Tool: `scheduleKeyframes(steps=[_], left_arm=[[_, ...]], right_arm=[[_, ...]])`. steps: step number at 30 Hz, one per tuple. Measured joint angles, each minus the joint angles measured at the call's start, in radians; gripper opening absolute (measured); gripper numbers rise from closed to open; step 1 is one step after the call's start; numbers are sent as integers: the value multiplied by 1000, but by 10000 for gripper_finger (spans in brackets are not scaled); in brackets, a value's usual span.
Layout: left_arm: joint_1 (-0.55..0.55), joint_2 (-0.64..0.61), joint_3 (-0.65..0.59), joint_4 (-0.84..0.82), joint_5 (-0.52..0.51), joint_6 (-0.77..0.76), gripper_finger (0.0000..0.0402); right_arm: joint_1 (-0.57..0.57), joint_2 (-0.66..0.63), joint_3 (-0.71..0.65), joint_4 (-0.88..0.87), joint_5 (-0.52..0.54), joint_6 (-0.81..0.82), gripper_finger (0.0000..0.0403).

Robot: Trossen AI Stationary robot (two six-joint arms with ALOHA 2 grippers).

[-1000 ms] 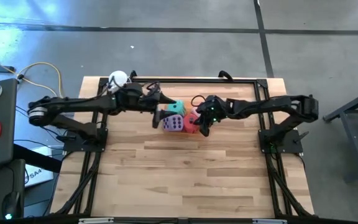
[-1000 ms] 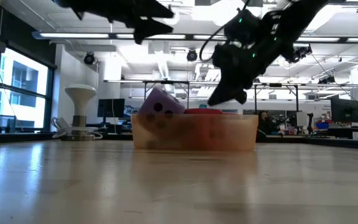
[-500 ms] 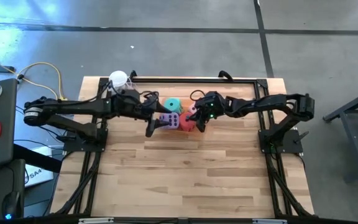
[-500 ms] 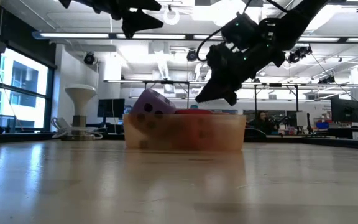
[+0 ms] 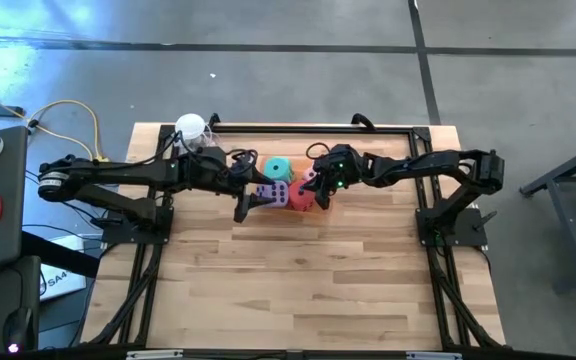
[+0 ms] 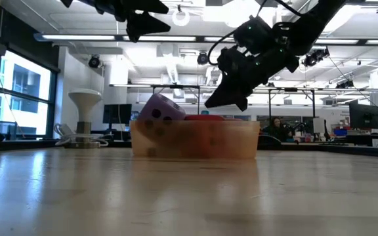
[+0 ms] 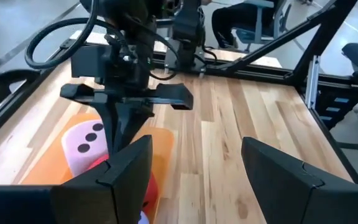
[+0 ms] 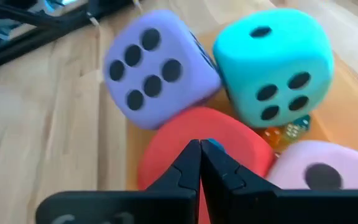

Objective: Pick & Place Dice
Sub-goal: Put the small blue dice into the orange bin

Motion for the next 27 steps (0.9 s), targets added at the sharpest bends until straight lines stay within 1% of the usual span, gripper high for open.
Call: scheduleKeyframes(steps=[5, 9, 12, 14, 16, 19, 27], left_arm=[[-4, 0, 0, -33, 0, -21, 242], [-7, 0, 0, -51, 0, -43, 242], [-13, 0, 0, -55, -2, -33, 242], [-14, 0, 0, -54, 0, -34, 242], [-14, 0, 0, -54, -1, -36, 242], [-13, 0, 0, -54, -2, -35, 242], [-13, 0, 0, -53, -1, -35, 242]], right_arm=[[-13, 0, 0, -6, 0, -3, 2], [-9, 0, 0, -8, -60, 20, 2], [-3, 0, 0, -5, -105, 46, 2], [6, 0, 0, -14, -116, 42, 2], [19, 1, 0, -20, -79, 12, 2], [33, 12, 0, -19, 16, -23, 2], [19, 16, 0, -9, 147, -47, 2]])
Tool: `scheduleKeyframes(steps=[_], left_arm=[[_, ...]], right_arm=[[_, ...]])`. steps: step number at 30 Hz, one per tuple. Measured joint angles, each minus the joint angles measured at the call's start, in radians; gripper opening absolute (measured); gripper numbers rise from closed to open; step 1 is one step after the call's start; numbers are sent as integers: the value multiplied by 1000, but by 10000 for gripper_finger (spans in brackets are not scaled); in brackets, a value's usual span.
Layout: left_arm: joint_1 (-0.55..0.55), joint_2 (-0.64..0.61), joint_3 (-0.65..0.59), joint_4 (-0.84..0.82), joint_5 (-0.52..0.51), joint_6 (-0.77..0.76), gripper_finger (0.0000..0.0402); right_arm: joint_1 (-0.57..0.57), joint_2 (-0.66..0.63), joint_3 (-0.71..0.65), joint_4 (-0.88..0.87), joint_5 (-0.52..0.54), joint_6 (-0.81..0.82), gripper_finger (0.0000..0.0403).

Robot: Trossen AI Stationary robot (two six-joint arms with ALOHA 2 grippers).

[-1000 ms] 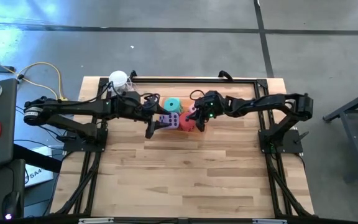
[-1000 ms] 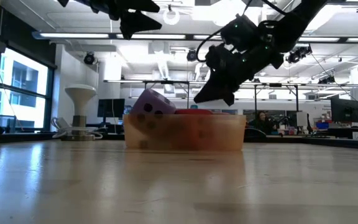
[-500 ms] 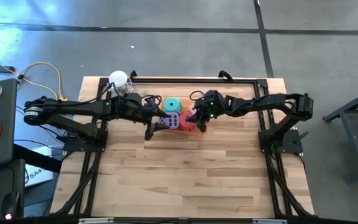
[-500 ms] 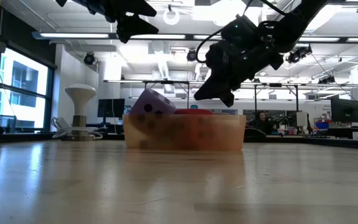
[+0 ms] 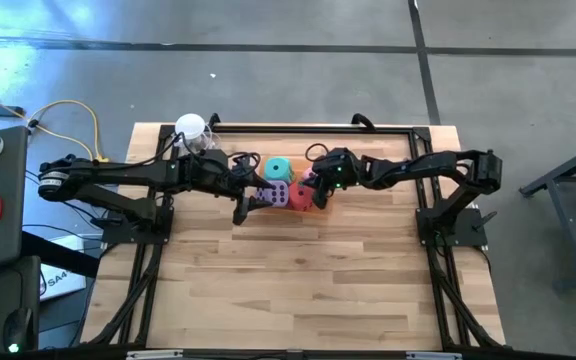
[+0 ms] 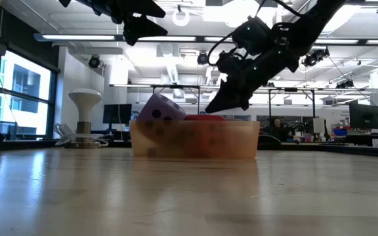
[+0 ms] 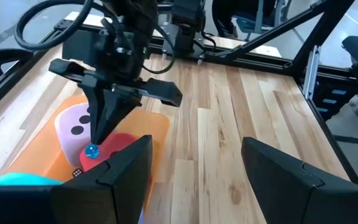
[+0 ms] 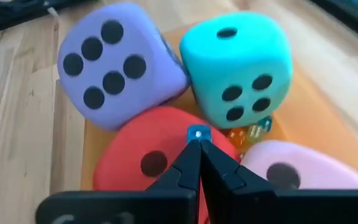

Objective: Pick & Place Dice
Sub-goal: Put the small blue dice into the orange bin

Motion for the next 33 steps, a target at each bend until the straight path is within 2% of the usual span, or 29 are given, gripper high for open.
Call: scheduleKeyframes(steps=[7, 12, 16, 21, 26, 33], left_arm=[[0, 0, 0, -4, 0, -1, 242], [0, 0, 0, -24, 0, -1, 242], [0, 0, 0, -50, 0, -2, 242], [0, 0, 0, -51, 0, -4, 242], [0, 0, 0, -52, 0, 0, 242], [2, 0, 0, -52, 0, 0, 242]], right_arm=[[0, 0, 0, 38, 87, -8, 2], [9, -9, 0, 25, -28, 30, 2], [48, -33, 0, 38, -51, 6, 2], [81, -34, 0, 18, -16, -51, 2], [68, -9, -1, -16, 72, -60, 2], [25, -11, 0, 0, 81, -76, 2]])
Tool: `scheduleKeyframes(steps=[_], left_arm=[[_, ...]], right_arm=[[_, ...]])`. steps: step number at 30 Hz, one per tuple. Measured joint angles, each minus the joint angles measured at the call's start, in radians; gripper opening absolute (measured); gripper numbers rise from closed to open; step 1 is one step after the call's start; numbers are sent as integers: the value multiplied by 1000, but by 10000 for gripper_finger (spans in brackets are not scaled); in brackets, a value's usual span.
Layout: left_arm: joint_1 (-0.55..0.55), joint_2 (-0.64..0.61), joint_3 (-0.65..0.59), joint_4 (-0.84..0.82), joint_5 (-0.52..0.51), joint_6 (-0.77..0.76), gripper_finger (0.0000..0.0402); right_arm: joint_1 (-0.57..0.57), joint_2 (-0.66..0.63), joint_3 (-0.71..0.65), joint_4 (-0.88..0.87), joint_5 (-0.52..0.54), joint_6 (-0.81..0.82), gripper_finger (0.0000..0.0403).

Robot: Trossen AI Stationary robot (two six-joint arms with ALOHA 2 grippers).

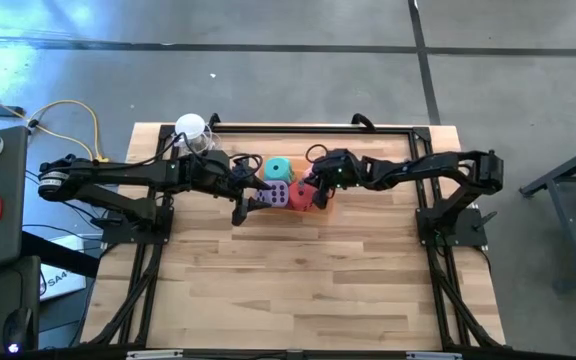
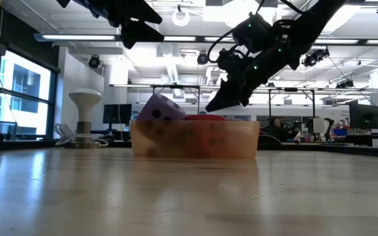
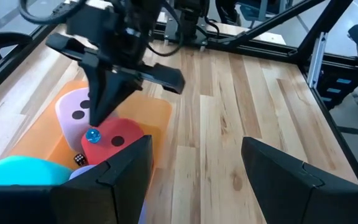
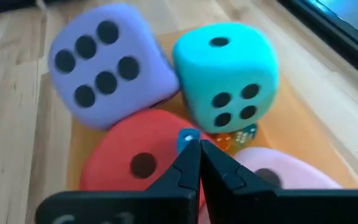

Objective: Pick & Place Dice
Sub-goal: Put the small blue dice into the orange bin

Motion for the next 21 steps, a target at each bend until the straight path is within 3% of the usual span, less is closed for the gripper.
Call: scheduleKeyframes(steps=[8, 14, 21], left_arm=[[0, 0, 0, 0, 0, 0, 242], [0, 0, 0, 0, 0, -1, 242], [9, 0, 0, 0, 0, -1, 242]], right_arm=[[24, 0, 0, 2, -138, 27, 2], [63, 28, 1, 19, -56, -44, 2], [18, 66, 22, 26, -24, -43, 2]])
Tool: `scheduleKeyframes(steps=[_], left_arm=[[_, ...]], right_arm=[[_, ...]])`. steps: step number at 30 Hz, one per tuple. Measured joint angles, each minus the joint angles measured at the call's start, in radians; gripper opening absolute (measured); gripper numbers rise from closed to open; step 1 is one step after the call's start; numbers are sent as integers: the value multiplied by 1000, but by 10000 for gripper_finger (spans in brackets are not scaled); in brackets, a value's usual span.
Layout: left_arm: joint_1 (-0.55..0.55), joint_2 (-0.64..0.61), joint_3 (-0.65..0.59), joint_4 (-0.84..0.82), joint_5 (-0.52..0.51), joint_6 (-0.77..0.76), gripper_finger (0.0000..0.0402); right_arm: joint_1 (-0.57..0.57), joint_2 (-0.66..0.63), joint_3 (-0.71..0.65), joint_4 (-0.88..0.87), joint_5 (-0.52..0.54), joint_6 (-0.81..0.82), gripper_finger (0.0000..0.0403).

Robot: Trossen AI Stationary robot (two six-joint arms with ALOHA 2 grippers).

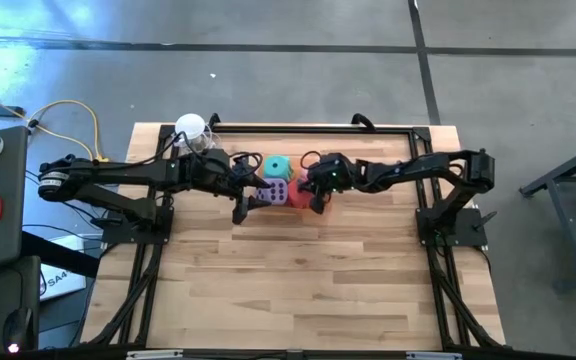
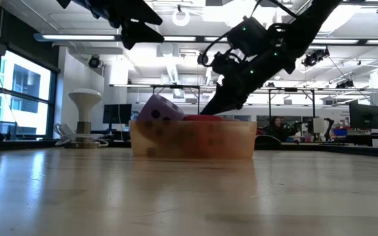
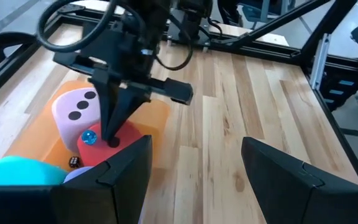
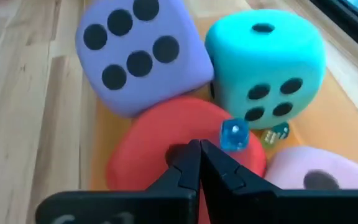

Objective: Pick & Place Dice
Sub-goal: Put the small blue dice into the orange bin

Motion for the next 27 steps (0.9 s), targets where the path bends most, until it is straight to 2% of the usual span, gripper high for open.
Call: scheduleKeyframes(steps=[11, 13, 17, 18, 19, 23, 27], left_arm=[[0, 0, 0, -3, -1, 0, 242], [0, 0, 0, -4, -1, 0, 242], [0, 0, 0, -6, 0, 0, 242], [0, 0, 0, -6, 0, 0, 242], [0, 0, 0, -6, 0, 0, 242], [3, 0, 0, -6, 0, 0, 242], [13, 0, 0, -7, 1, 0, 242]], right_arm=[[-37, 0, 86, -13, 58, -55, 2], [-38, 0, 90, -36, 19, -55, 2], [-28, -14, 92, -62, -179, -50, 2], [-21, -14, 93, -73, -196, -50, 2], [-14, -13, 93, -90, -186, -53, 2], [5, 14, 92, -115, -35, -76, 2], [-8, 16, 92, -106, 23, -78, 2]])
